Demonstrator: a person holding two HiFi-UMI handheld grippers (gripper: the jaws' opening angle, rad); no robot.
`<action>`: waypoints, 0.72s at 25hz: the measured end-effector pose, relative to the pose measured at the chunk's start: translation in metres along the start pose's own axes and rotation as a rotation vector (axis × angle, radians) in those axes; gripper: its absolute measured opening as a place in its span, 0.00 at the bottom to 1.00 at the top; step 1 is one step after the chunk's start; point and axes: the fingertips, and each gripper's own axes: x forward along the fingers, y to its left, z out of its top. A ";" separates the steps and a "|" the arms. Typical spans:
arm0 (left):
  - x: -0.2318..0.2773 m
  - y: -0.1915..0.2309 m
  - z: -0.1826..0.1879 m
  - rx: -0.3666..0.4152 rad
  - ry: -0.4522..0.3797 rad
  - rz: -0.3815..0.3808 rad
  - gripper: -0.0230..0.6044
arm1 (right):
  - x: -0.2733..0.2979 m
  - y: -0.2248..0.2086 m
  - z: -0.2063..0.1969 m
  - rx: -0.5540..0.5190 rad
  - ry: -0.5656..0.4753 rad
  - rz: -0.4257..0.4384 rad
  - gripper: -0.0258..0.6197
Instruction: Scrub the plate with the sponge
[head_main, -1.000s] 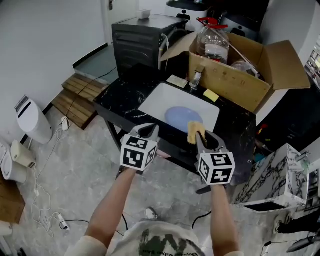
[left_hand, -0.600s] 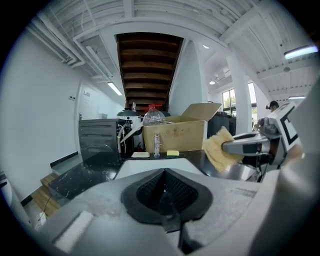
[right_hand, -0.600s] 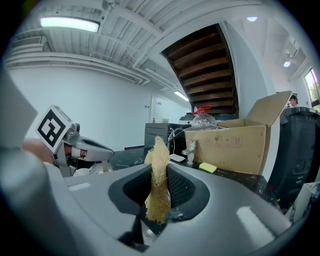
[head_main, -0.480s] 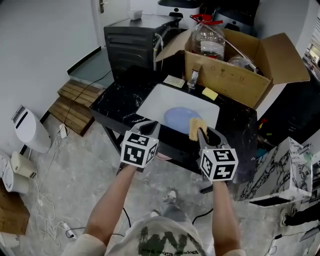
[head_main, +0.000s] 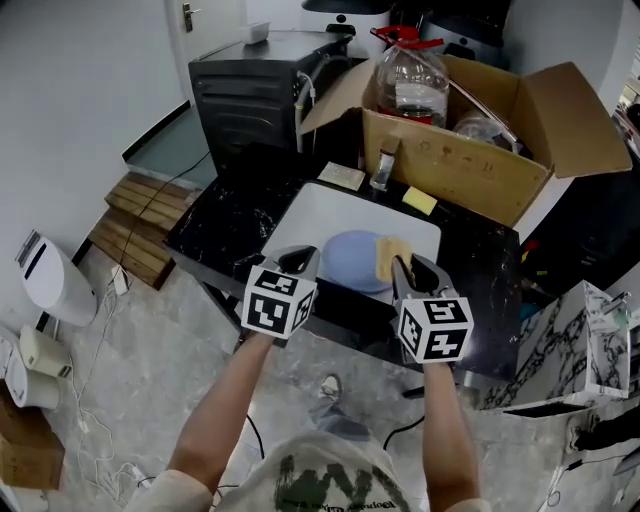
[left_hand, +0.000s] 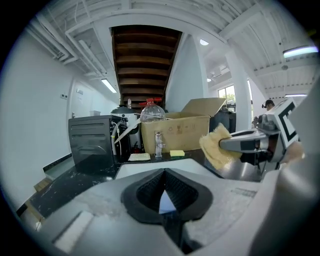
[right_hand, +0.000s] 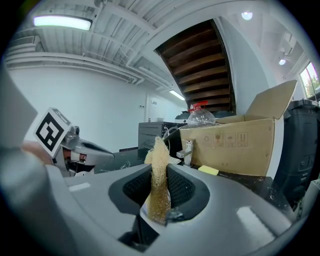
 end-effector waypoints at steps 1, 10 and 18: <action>0.010 0.003 0.002 0.002 0.002 -0.006 0.04 | 0.009 -0.005 0.000 0.003 0.003 -0.004 0.15; 0.092 0.035 0.019 0.005 0.039 -0.056 0.04 | 0.075 -0.057 0.003 0.038 0.039 -0.066 0.15; 0.138 0.042 0.030 0.009 0.057 -0.087 0.04 | 0.107 -0.091 0.006 0.055 0.058 -0.097 0.15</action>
